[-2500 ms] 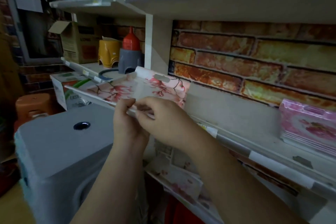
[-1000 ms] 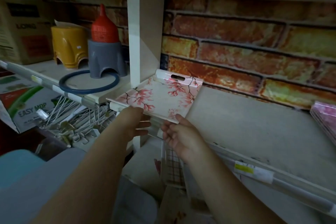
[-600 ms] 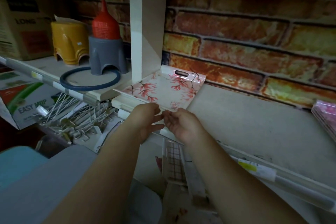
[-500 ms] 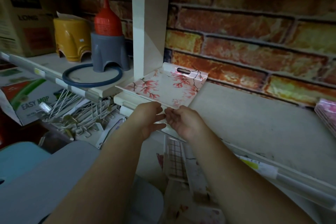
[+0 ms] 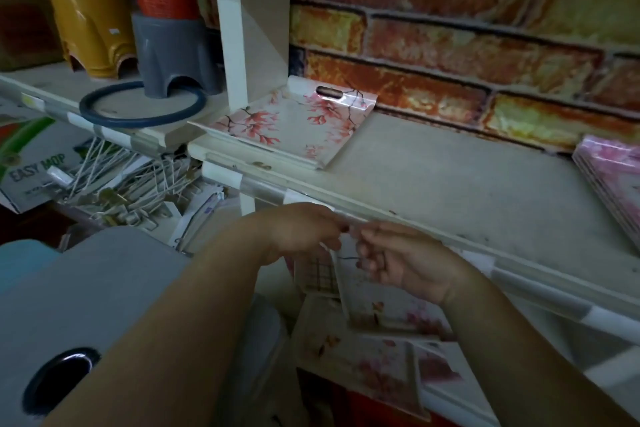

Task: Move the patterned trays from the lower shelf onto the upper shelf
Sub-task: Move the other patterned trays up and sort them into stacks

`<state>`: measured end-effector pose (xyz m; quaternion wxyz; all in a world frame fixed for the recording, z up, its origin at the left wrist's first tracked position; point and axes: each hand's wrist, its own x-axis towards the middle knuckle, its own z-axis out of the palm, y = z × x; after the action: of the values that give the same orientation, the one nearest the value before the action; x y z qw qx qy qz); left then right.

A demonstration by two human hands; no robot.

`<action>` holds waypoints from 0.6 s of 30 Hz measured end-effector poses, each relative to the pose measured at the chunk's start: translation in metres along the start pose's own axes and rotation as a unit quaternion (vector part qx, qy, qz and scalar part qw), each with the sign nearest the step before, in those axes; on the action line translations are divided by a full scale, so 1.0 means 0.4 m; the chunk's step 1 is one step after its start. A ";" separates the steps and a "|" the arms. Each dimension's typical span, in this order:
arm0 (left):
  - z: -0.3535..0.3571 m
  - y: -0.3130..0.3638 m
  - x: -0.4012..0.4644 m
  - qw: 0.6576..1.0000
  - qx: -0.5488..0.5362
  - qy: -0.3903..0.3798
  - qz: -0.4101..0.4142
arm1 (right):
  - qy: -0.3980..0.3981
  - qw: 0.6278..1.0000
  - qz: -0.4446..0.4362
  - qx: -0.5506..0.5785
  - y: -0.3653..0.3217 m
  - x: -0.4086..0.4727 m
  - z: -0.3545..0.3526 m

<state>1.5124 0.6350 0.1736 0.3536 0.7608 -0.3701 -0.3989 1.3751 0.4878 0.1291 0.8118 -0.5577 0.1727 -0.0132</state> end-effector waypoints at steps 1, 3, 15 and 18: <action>0.024 0.011 0.001 0.998 0.061 -0.018 0.001 | 0.005 1.000 0.015 -0.002 0.028 -0.008 -0.012; 0.075 0.028 0.015 0.982 0.177 -0.060 0.015 | 0.026 0.999 0.041 0.002 0.084 -0.023 -0.033; 0.284 0.029 0.105 0.910 0.392 -0.128 -0.032 | 0.113 0.754 0.116 -0.637 0.350 -0.012 -0.312; 0.326 0.030 0.121 0.914 0.379 -0.138 -0.048 | 0.083 0.704 0.130 -0.693 0.406 -0.014 -0.361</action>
<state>1.4155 0.5566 0.1106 -0.0355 0.7923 -0.5012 -0.3462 1.2996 0.4203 -0.0632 0.1729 -0.9317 0.2706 0.1695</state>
